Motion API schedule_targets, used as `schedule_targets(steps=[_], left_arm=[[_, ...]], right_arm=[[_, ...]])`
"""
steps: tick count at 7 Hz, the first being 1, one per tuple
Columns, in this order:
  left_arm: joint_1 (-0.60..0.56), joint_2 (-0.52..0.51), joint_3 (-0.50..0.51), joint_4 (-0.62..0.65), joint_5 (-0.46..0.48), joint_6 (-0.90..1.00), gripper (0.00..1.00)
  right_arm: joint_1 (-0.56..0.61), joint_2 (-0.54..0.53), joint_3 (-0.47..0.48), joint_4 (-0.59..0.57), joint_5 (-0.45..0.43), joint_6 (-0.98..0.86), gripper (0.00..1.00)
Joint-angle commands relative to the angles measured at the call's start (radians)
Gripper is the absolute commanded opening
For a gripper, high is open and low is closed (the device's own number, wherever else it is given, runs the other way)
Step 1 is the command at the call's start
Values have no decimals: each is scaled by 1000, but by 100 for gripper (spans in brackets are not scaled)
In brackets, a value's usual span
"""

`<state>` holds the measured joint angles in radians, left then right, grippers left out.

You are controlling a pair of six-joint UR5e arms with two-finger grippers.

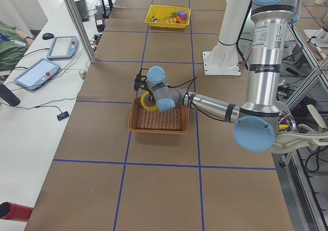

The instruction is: Move tape to another basket

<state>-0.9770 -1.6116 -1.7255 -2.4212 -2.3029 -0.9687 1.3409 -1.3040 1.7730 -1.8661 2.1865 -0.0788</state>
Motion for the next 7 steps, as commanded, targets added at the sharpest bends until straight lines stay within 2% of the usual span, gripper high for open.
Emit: schedule_targets(steps=[1, 2, 4, 5, 6, 7], left_arm=[[1, 1, -2, 117, 49, 112, 0], [7, -1, -3, 176, 86, 172, 0], [18, -8, -2, 243, 152, 222, 3], [18, -5, -2, 240, 198, 223, 97], [18, -4, -2, 240, 233, 225, 98], [15, 2, -8, 237, 221, 222, 98]], right_arm=[[1, -56, 14, 21, 10, -2, 100], [1, -58, 14, 22, 57, 2, 100], [1, -61, 39, 22, 79, 1, 100], [1, -60, 33, 22, 78, -2, 100], [3, -63, 33, 22, 79, -9, 100], [12, -66, 33, 22, 78, -9, 100]])
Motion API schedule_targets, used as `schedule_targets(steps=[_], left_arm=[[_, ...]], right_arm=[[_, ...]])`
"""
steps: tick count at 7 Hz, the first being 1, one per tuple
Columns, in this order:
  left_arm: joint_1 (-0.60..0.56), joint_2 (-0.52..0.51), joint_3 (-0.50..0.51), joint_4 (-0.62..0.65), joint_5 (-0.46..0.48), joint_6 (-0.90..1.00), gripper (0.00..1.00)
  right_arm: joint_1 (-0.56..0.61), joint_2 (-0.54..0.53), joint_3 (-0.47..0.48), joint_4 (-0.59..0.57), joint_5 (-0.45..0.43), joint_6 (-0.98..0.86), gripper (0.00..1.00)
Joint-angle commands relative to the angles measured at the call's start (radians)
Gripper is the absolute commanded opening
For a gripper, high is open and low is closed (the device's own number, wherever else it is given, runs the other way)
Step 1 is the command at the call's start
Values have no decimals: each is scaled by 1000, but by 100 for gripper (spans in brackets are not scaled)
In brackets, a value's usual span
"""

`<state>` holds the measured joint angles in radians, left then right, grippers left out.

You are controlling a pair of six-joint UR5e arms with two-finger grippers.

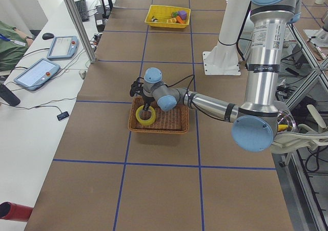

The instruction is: Move tape to another basket

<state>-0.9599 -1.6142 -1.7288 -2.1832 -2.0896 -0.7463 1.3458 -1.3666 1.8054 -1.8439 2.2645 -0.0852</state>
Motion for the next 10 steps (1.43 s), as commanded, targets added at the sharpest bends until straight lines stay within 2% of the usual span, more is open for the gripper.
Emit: schedule_targets(steps=[1, 2, 3, 4, 5, 7, 8, 10], left_arm=[[-6, 5, -5, -1, 6, 4, 98], [-20, 26, -2, 3, 3, 83, 98], [-90, 48, 18, 14, 2, 164, 98], [-229, 48, 75, 64, -109, 274, 98], [-391, 21, 159, 147, -235, 514, 98], [-578, -29, 189, 413, -251, 796, 98], [-624, -27, 192, 477, -244, 882, 98], [-645, 28, 178, 474, -248, 872, 98]], right_arm=[[38, -28, -1, 0, 4, -7, 100], [59, -46, -1, 0, 7, -30, 100], [73, -84, -3, 0, 7, -78, 100], [91, -121, -1, 0, 33, -97, 100], [108, -155, -3, 0, 59, -113, 100], [131, -184, -1, 6, 64, -131, 100], [131, -199, -3, 6, 63, -131, 100], [131, -210, -3, 6, 61, -131, 100]])
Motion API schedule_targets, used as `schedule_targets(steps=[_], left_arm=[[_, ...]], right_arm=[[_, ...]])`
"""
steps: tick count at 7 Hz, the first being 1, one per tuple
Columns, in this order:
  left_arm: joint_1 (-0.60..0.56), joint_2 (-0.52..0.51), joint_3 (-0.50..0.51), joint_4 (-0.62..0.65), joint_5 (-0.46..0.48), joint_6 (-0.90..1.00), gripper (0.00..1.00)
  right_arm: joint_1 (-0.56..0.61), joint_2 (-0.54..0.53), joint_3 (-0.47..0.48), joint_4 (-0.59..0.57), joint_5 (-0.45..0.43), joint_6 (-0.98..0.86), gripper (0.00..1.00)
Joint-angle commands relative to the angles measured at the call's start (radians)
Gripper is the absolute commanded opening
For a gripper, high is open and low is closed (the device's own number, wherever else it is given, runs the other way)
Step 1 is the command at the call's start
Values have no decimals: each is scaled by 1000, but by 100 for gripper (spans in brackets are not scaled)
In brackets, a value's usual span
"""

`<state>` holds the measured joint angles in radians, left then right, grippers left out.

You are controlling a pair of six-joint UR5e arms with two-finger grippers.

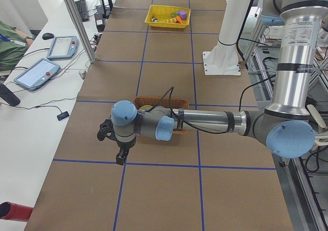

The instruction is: Move tape to another basket

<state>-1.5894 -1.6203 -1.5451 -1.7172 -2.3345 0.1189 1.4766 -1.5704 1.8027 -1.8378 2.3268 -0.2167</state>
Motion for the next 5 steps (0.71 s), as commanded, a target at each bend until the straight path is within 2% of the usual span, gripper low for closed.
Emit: schedule_targets(steps=[1, 3, 4, 5], left_arm=[[-15, 42, -39, 8, 0, 4, 98], [-11, 66, -39, 11, 21, 1, 98], [-11, 68, -39, 13, 61, 1, 98], [-11, 69, -36, 15, 64, 1, 98]], right_arm=[[-1, -7, -6, 2, -4, 0, 100], [-1, -7, -28, 20, -6, 2, 100], [-1, -10, -81, 114, -6, 8, 100], [-1, -8, -118, 156, -4, 13, 100]])
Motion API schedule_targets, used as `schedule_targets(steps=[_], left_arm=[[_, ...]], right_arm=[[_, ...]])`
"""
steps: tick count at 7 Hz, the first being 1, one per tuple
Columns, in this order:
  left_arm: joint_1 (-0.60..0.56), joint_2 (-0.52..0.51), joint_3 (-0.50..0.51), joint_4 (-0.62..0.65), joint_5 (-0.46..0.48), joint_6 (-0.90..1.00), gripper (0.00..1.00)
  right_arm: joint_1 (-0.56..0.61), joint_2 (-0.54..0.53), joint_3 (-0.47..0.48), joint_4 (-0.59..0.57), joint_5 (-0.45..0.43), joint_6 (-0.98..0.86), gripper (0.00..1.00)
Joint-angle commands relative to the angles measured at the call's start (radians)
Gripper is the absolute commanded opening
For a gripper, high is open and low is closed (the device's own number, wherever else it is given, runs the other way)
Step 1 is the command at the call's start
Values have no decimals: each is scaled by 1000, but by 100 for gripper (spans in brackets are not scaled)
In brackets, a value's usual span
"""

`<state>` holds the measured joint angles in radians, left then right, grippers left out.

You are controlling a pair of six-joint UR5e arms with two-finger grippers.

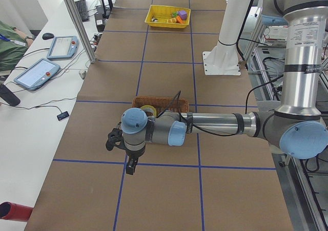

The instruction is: Move tape to another basket

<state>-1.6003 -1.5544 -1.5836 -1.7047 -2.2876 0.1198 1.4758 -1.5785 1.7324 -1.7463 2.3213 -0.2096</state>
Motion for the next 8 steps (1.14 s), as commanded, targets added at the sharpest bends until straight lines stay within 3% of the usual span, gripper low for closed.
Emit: schedule_targets(steps=[1, 8], left_arm=[[0, 4, -1, 5, 14, -2, 98], [2, 4, -3, 4, 5, -51, 98]], right_arm=[[1, 3, -48, 67, 4, 7, 100], [1, 3, -42, 67, 10, 9, 100]])
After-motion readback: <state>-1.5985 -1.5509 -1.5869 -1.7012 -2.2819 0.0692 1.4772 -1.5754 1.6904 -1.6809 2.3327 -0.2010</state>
